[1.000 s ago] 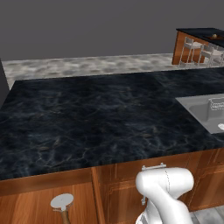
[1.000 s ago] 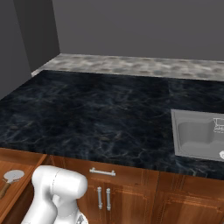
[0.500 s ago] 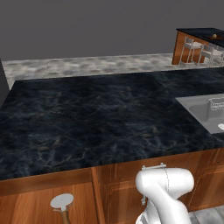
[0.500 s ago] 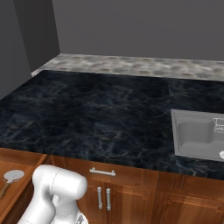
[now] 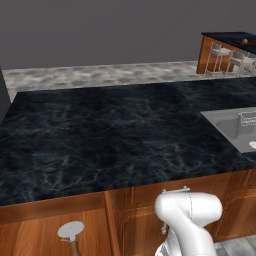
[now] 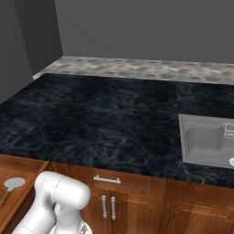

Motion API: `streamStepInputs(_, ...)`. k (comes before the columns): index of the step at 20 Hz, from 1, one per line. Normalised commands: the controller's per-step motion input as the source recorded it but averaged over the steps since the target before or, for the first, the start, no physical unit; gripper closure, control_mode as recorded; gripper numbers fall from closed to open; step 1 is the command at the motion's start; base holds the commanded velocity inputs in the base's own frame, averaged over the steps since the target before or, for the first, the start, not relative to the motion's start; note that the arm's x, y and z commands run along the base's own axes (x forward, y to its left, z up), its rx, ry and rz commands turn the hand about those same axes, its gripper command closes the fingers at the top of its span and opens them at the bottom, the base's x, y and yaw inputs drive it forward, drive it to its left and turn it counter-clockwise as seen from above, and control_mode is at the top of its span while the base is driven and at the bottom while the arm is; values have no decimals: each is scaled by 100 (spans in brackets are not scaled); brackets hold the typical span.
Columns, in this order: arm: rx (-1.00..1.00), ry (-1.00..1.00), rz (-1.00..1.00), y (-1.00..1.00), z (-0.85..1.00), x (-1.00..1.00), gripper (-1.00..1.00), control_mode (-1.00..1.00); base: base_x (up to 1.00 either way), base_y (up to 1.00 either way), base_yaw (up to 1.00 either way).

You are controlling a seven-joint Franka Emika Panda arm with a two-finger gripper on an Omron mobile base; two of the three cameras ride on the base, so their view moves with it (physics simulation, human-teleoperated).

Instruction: Take the pizza cutter from the drawer on the left and place it on the dining counter for cutting.

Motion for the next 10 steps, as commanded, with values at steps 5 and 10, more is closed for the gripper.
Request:
streamStepInputs(5, 6, -6, 0, -48, 100, 7, -100, -100, 0, 0, 0)
streamStepInputs(10, 13, -5, 0, -75, 100, 47, -100, -100, 0, 0, 0)
